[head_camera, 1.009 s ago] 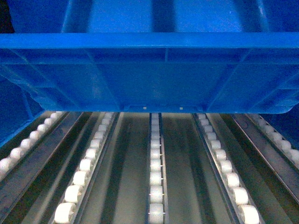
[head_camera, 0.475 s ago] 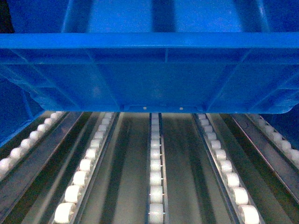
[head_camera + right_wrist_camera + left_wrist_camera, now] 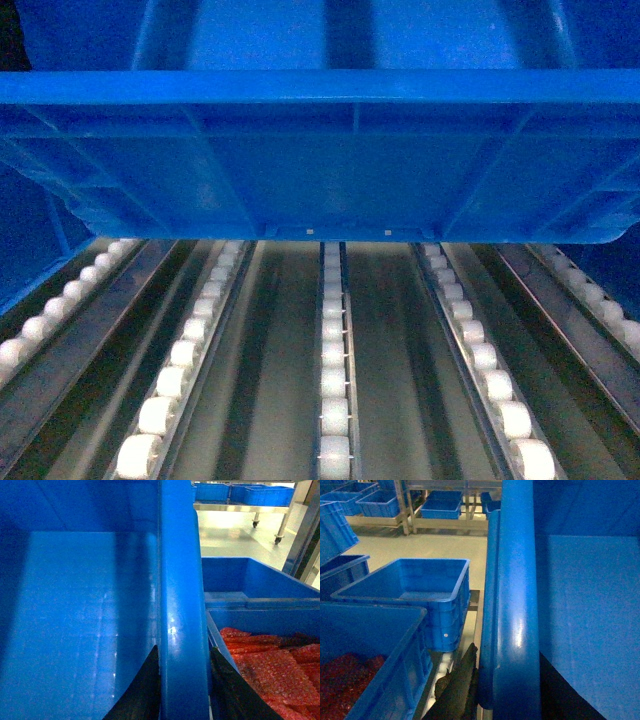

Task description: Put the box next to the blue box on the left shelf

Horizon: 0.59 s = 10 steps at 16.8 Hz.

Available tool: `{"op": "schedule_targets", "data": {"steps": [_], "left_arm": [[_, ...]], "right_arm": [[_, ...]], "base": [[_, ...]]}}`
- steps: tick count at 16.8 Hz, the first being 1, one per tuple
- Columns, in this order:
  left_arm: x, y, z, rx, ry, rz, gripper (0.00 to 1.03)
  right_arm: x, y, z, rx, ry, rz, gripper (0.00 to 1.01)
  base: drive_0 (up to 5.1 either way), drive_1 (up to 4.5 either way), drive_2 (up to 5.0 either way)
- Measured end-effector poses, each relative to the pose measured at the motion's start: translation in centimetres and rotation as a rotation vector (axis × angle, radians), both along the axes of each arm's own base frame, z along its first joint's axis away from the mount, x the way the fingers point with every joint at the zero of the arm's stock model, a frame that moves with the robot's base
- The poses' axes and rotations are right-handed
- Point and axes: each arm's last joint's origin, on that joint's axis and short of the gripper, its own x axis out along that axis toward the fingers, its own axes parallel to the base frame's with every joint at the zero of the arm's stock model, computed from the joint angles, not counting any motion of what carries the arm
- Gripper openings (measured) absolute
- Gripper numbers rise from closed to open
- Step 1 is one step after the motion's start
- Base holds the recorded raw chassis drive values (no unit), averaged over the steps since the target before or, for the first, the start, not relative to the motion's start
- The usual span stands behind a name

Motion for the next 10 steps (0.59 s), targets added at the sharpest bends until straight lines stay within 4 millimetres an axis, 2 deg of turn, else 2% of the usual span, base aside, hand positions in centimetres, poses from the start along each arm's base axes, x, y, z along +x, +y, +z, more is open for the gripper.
{"op": "schedule_targets", "data": {"steps": [2, 4, 8, 10], "left_arm": [[0.0, 0.0, 0.0, 0.000, 0.000, 0.000, 0.20], [-0.1, -0.4, 0.0, 0.058, 0.092, 0.086, 0.20], [0.1, -0.2, -0.7, 0.093, 0.171, 0.116, 0.20], [1.1, 0.1, -2.3, 0.110, 0.235, 0.124, 0.20]], "right_arm": [[0.0, 0.0, 0.0, 0.000, 0.000, 0.000, 0.21], [0.1, 0.0, -0.2, -0.012, 0.120, 0.015, 0.21], [0.7, 0.1, -1.4, 0.013, 0.237, 0.061, 0.21], [1.6, 0.4, -2.8, 0.021, 0.293, 0.074, 0.21]], "base": [[0.0, 0.00, 0.0], [0.0, 0.00, 0.0], [0.0, 0.00, 0.0], [0.0, 0.00, 0.0]]}}
